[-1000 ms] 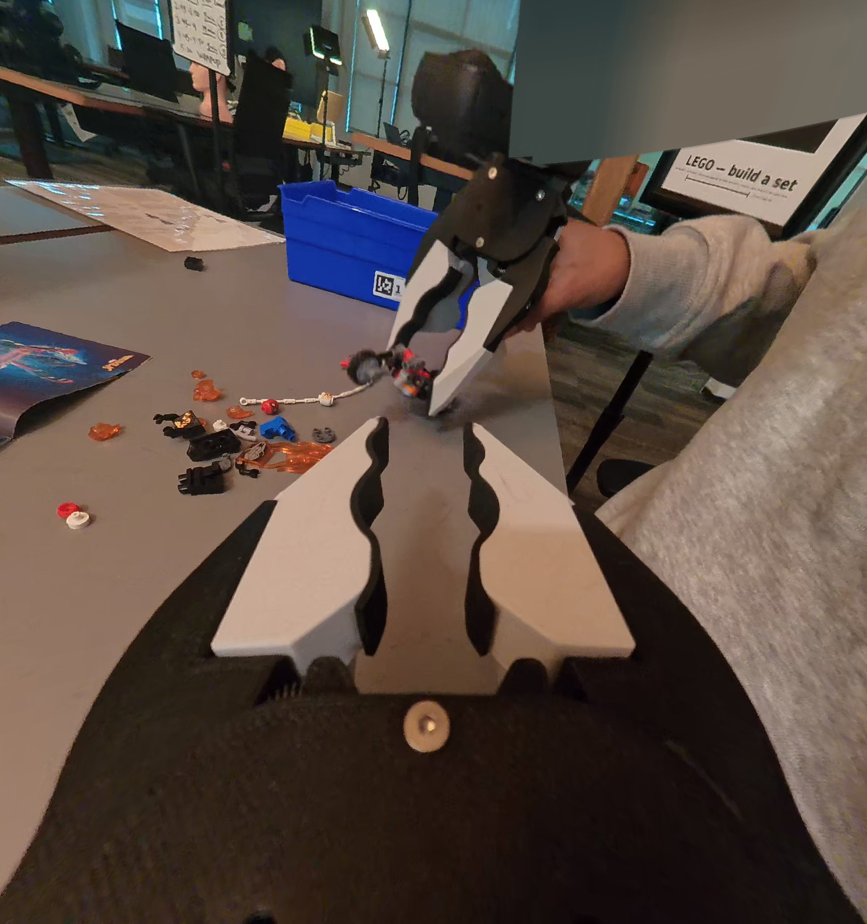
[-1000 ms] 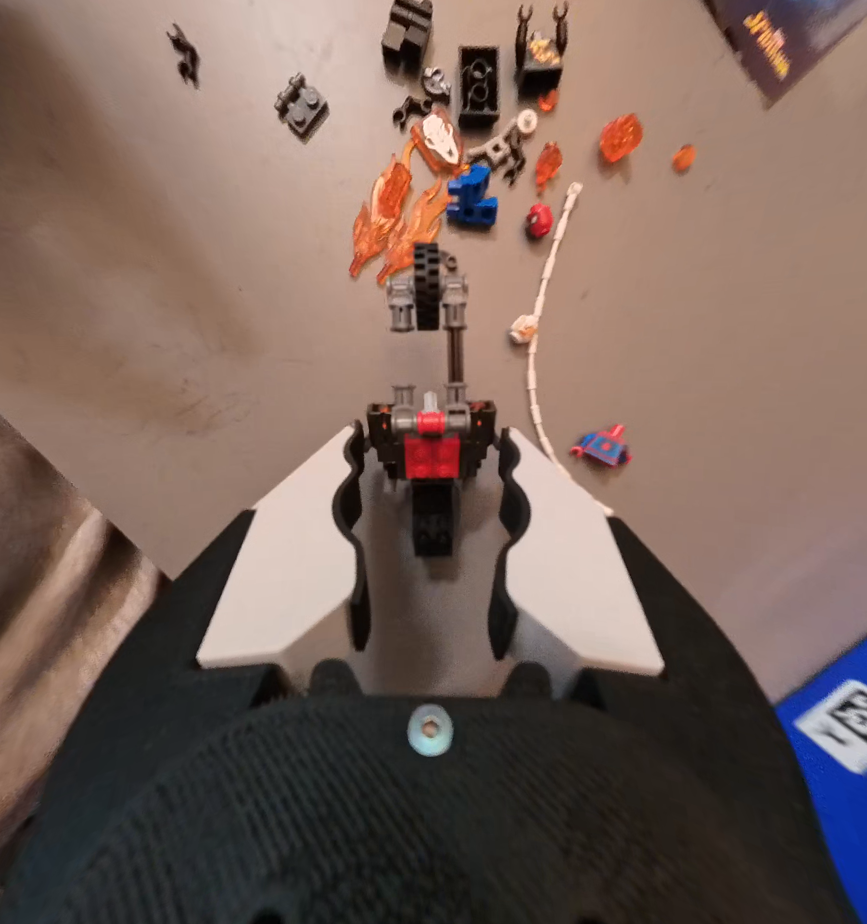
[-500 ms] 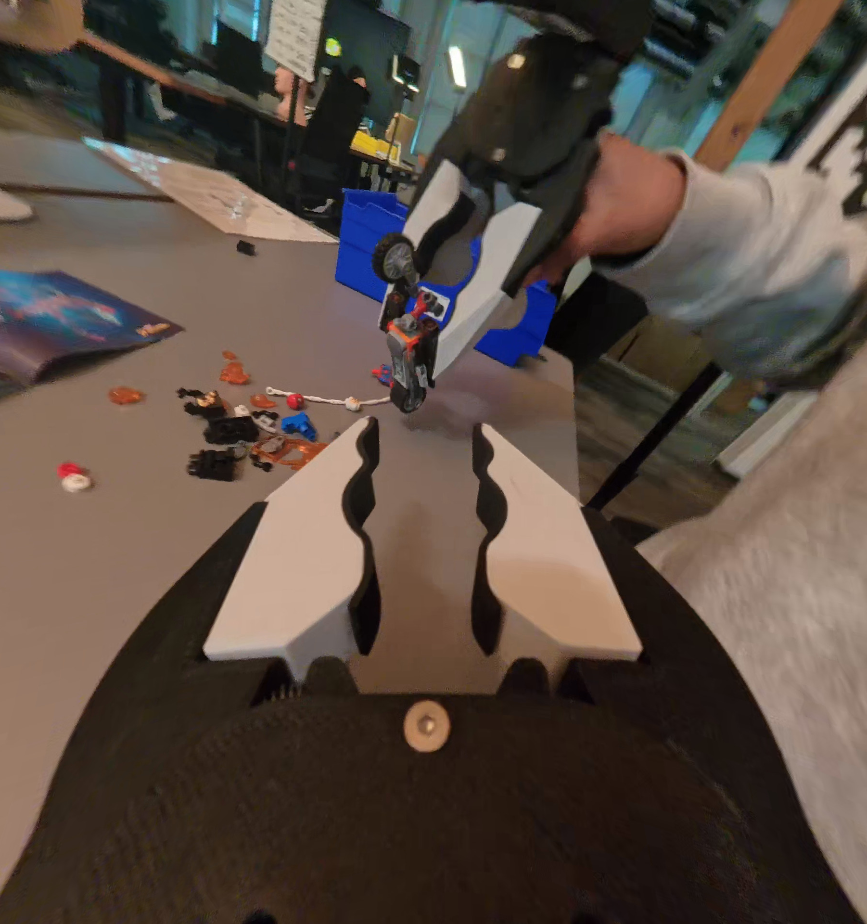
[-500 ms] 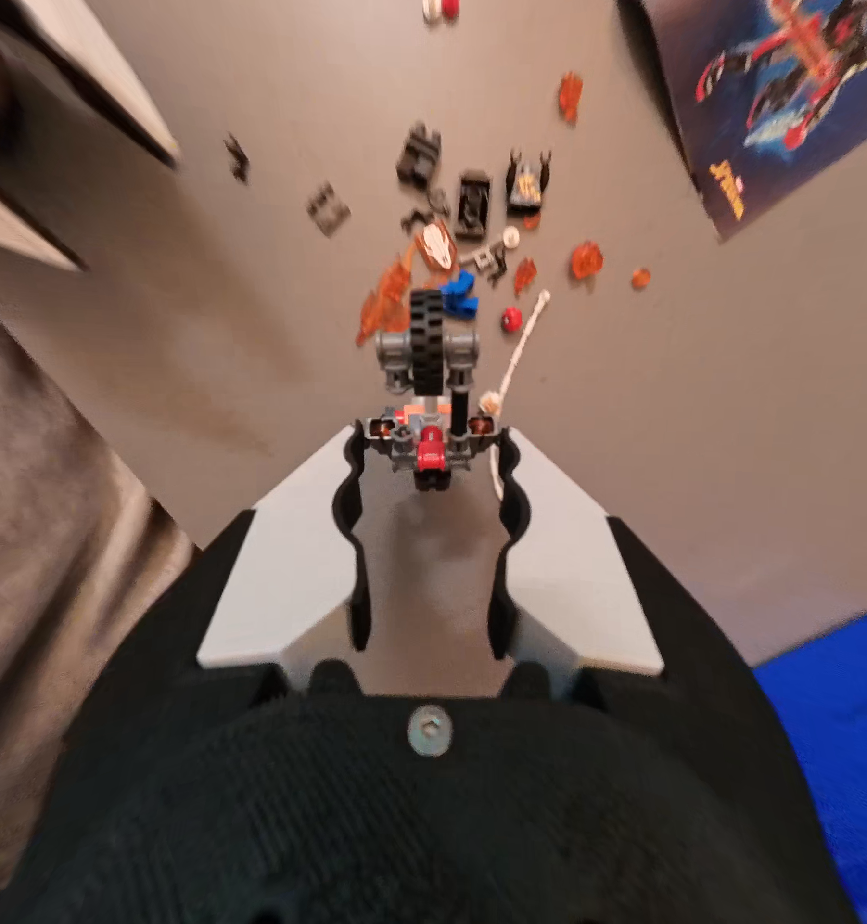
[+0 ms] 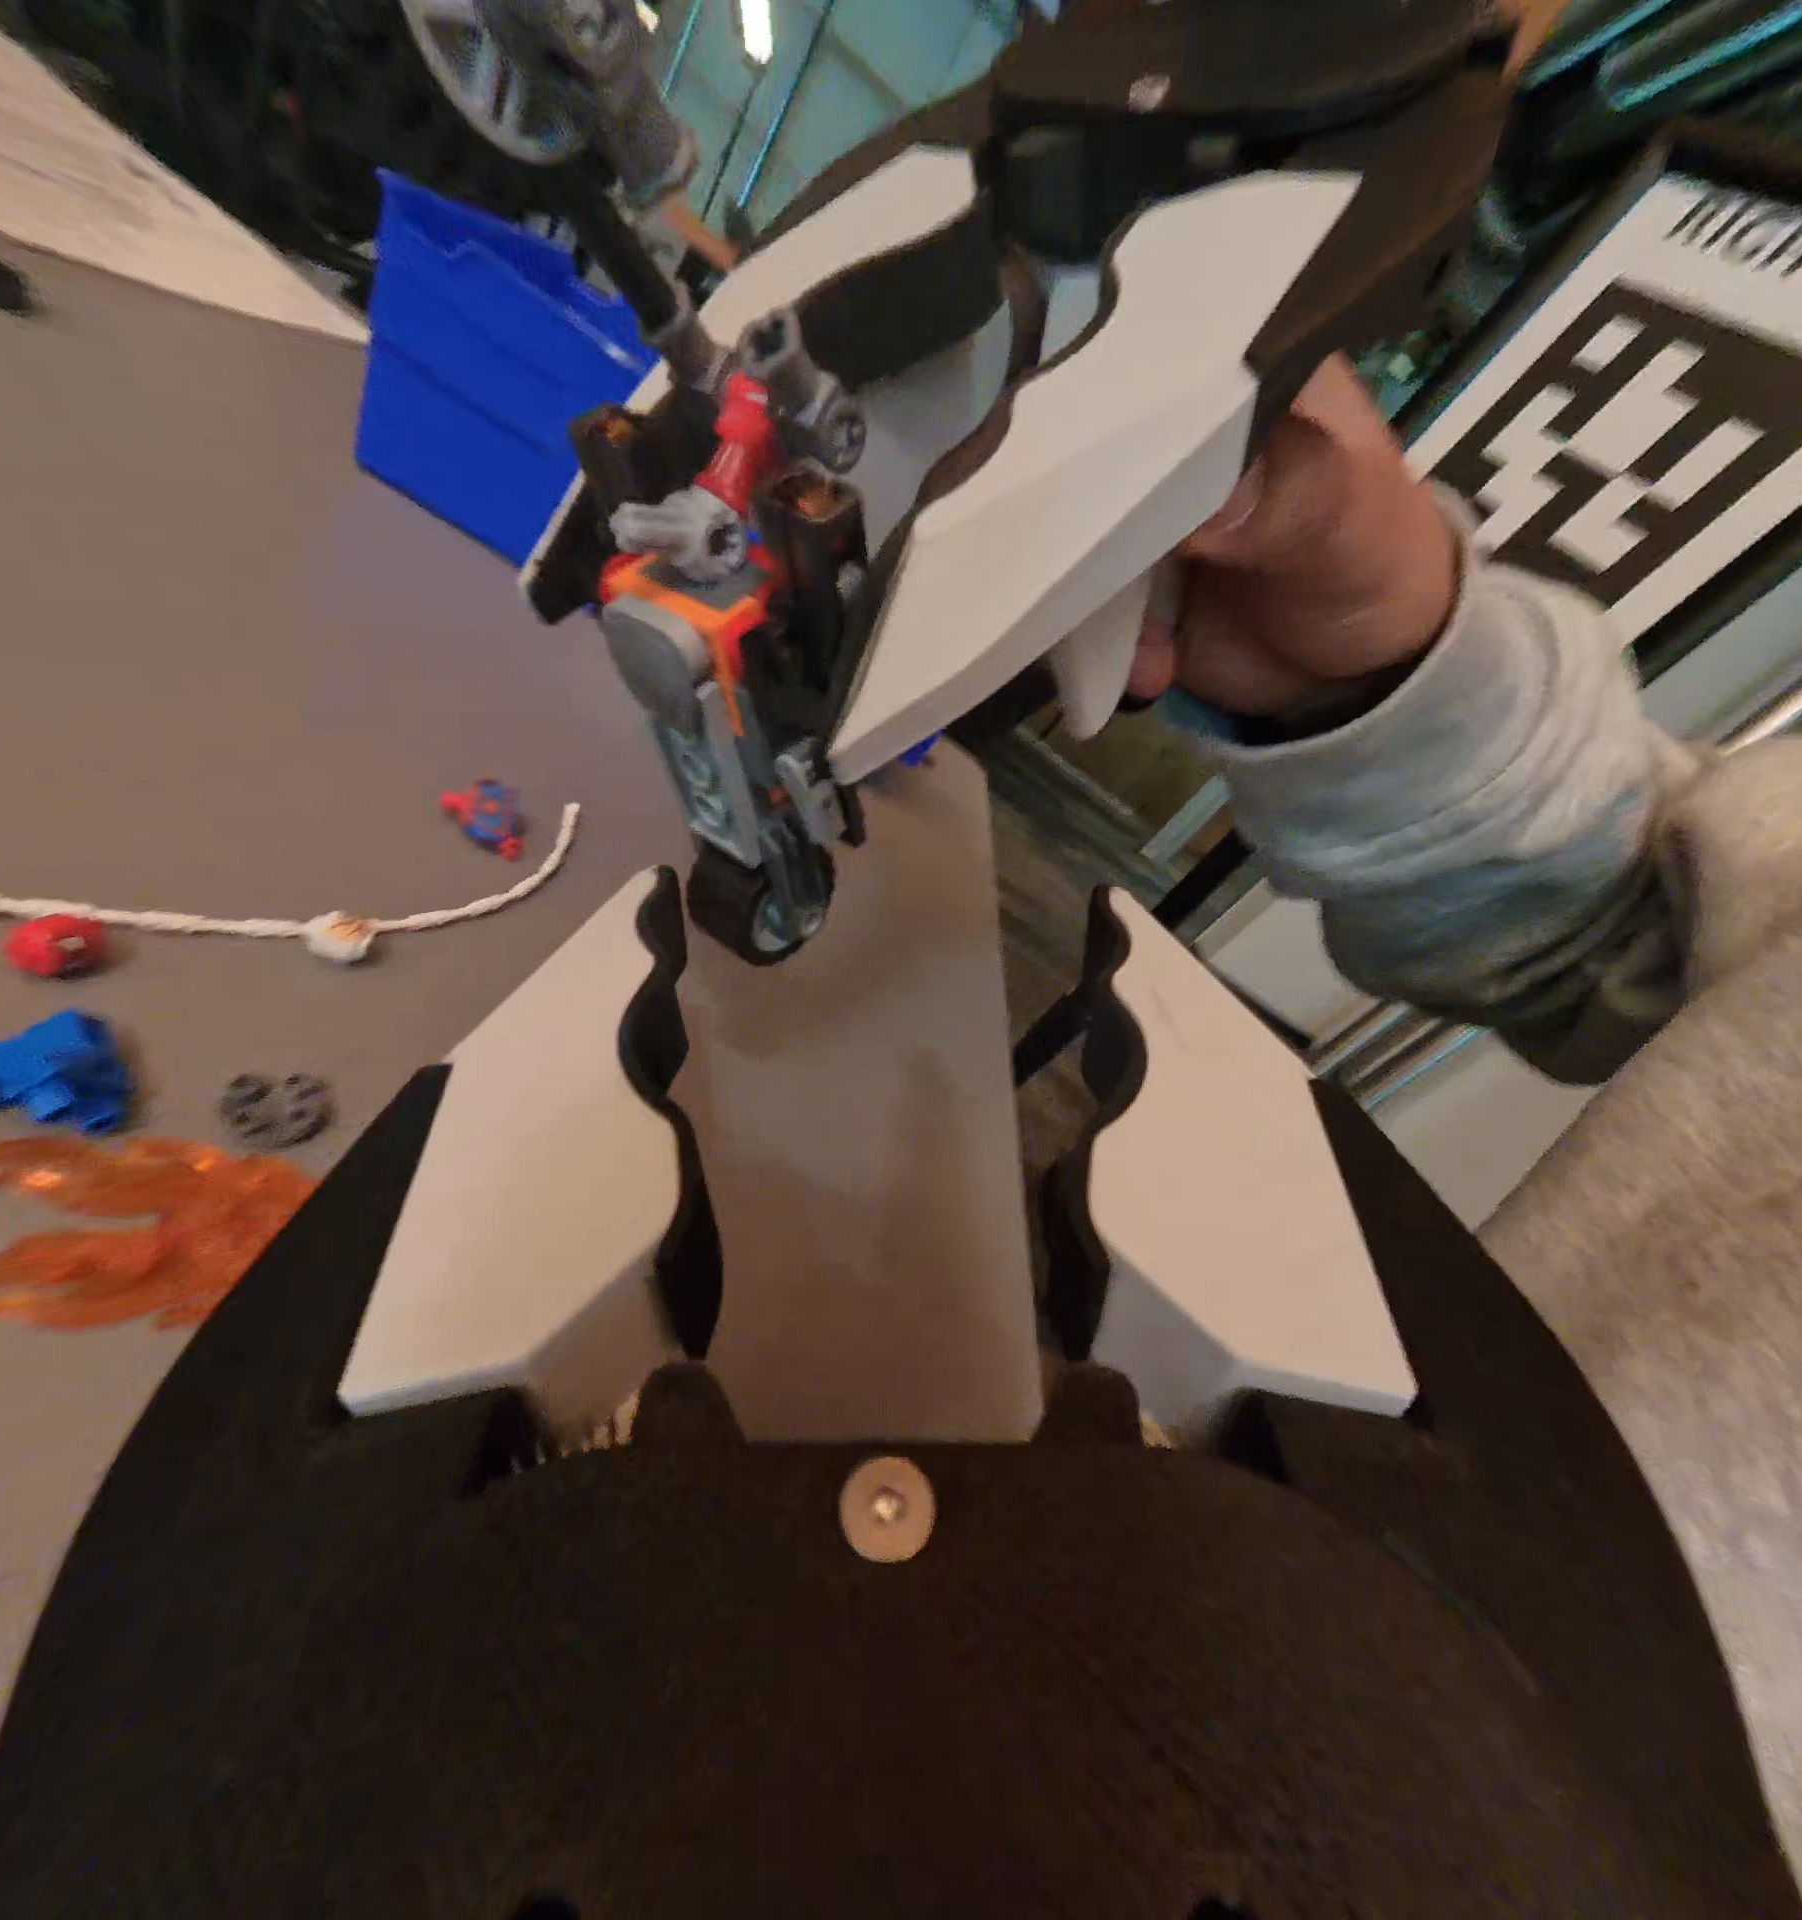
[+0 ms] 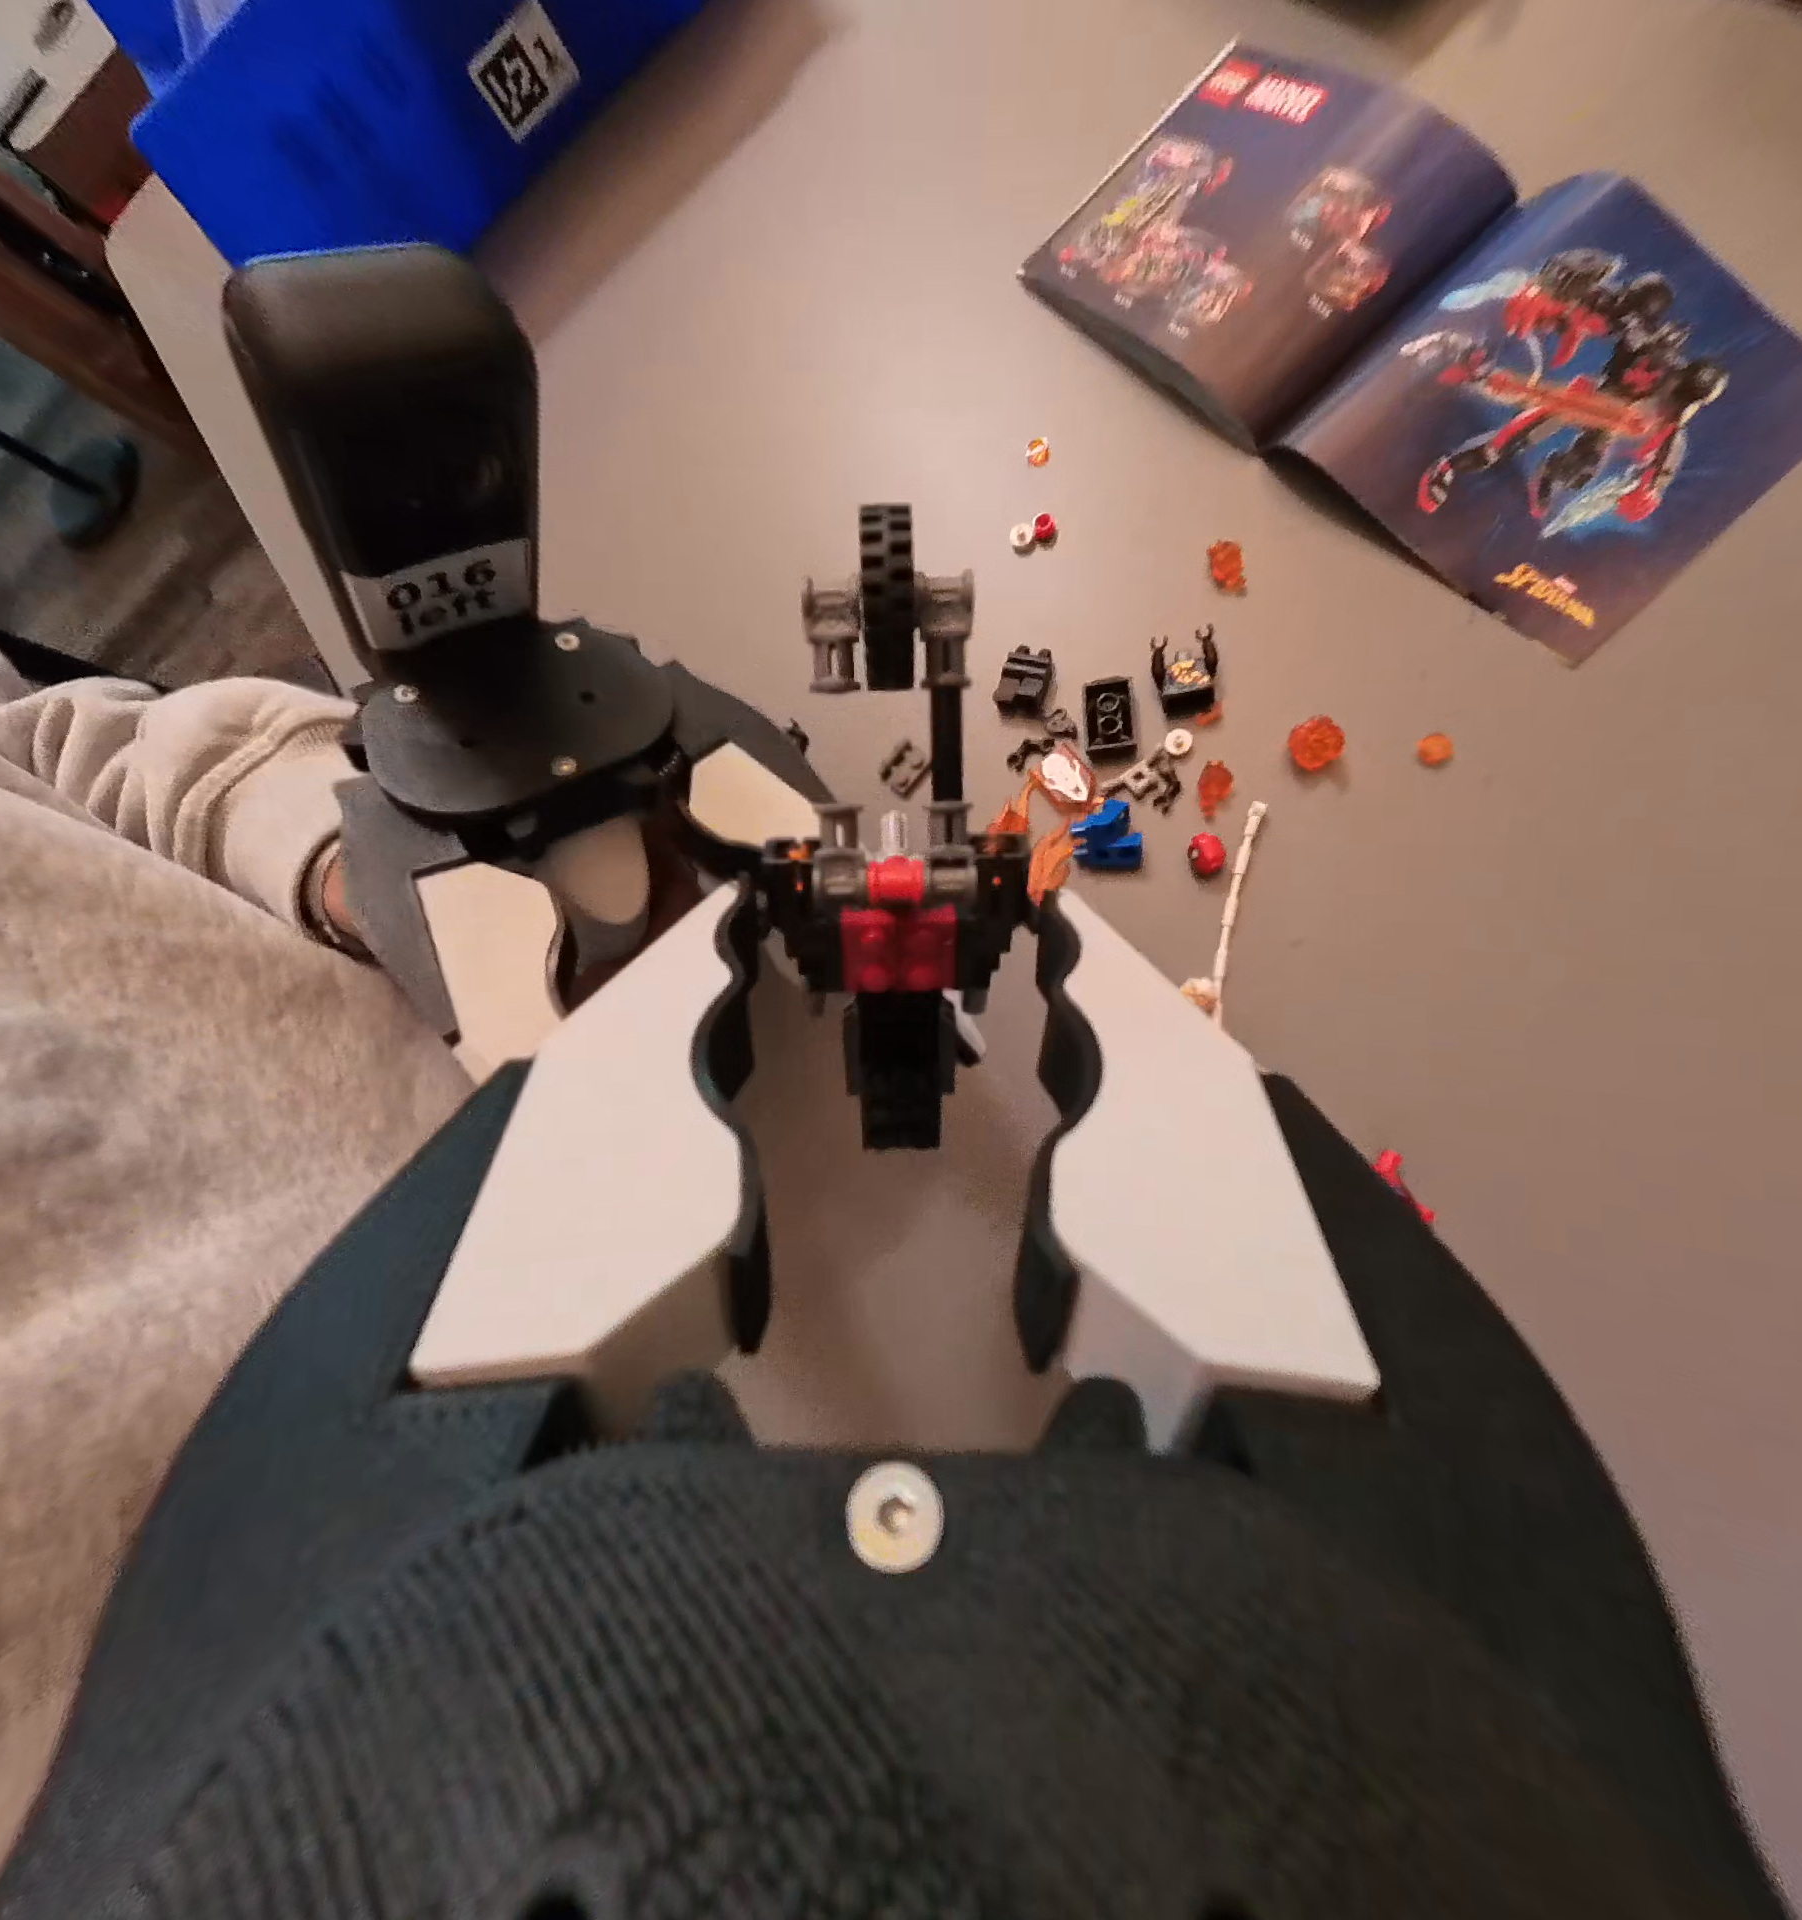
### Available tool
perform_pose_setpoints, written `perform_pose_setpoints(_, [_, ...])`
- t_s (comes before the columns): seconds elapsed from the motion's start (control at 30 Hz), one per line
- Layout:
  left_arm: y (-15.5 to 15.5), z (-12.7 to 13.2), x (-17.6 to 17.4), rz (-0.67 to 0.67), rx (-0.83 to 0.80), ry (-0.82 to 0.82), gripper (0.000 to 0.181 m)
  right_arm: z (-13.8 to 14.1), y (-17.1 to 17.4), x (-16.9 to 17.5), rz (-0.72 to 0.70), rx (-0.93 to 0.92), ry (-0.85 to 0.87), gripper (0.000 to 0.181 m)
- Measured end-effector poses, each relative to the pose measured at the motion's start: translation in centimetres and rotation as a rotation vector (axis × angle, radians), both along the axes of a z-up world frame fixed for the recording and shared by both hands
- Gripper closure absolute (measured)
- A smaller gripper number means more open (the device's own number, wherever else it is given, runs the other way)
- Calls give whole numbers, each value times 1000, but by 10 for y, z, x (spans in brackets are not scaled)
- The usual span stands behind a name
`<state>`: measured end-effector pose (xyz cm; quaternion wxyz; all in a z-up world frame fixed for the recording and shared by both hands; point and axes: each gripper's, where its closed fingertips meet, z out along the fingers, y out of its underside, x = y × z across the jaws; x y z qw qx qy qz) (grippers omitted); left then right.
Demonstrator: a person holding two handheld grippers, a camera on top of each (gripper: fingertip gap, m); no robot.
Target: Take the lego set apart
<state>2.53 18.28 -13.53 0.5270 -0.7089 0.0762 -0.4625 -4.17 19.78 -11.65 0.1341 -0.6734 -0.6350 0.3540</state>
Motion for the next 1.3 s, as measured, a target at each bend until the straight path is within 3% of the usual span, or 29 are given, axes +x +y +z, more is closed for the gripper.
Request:
perform_pose_setpoints(0.03, [1,7,1,-1,16,-43,104,1,0,1,-6,5,13,128])
perform_pose_setpoints(0.17, [3,23,3,-34,44,-222,102,-3,1,2,-35,11,42,128])
perform_pose_setpoints(0.27, [3,31,6,-100,-22,-461,98,-12,3,3,-67,-25,29,128])
perform_pose_setpoints(0.47, [4,44,1,-187,-84,-881,92,-35,2,11,-80,-17,-136,128])
perform_pose_setpoints(0.67, [-7,47,13,-231,-60,-912,91,-51,-1,26,-49,149,-354,128])
perform_pose_setpoints(0.87, [-8,46,4,-234,-60,-937,92,-50,2,19,-53,298,-366,128])
perform_pose_setpoints(1.3, [-6,40,3,-240,-87,-945,90,-59,2,19,-72,308,-389,133])
